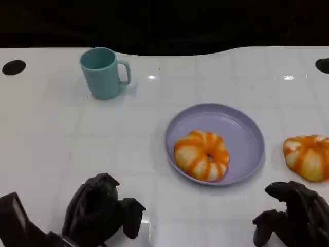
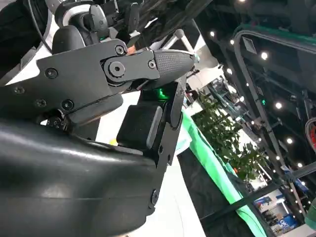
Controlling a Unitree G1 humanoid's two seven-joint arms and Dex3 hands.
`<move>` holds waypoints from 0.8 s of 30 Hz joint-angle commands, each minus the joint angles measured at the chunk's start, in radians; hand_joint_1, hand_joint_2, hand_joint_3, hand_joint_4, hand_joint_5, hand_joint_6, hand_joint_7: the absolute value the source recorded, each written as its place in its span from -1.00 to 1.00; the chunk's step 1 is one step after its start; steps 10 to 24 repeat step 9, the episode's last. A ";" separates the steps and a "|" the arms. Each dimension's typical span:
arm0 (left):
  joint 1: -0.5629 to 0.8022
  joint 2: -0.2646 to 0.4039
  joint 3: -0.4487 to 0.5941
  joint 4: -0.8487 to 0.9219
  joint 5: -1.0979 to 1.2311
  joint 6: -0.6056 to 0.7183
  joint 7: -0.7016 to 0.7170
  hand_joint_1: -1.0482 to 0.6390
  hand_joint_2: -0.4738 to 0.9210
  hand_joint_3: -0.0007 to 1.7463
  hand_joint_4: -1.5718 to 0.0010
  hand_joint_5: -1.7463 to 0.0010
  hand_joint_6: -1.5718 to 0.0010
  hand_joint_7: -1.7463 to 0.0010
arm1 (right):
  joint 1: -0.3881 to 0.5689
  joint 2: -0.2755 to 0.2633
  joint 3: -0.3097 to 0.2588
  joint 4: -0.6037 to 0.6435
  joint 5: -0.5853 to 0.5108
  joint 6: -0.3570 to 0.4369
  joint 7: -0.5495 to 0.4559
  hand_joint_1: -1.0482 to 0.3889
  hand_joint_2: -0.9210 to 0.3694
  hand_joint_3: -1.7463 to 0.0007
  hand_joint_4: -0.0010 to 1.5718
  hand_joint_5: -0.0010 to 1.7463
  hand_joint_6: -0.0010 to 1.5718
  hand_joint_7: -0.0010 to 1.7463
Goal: Grasp the bread from the table and place it into the plate.
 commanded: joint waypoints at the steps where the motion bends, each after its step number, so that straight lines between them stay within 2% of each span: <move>1: -0.011 0.015 0.010 0.034 0.019 -0.022 -0.045 -1.00 0.80 -0.99 -0.94 -0.16 -1.00 0.33 | 0.002 -0.005 -0.002 0.003 0.004 -0.006 -0.004 -0.39 -1.00 0.68 1.00 -0.29 1.00 -0.72; 9: -0.024 0.013 0.025 0.048 0.034 -0.021 -0.028 -1.00 0.78 -1.00 -0.99 -0.13 -1.00 0.29 | -0.021 -0.004 -0.011 0.048 0.015 -0.008 0.020 -0.37 -1.00 0.69 1.00 -0.33 1.00 -0.77; 24: -0.024 0.013 0.025 0.048 0.034 -0.021 -0.028 -1.00 0.78 -1.00 -0.99 -0.13 -1.00 0.29 | -0.021 -0.004 -0.011 0.048 0.015 -0.008 0.020 -0.37 -1.00 0.69 1.00 -0.33 1.00 -0.77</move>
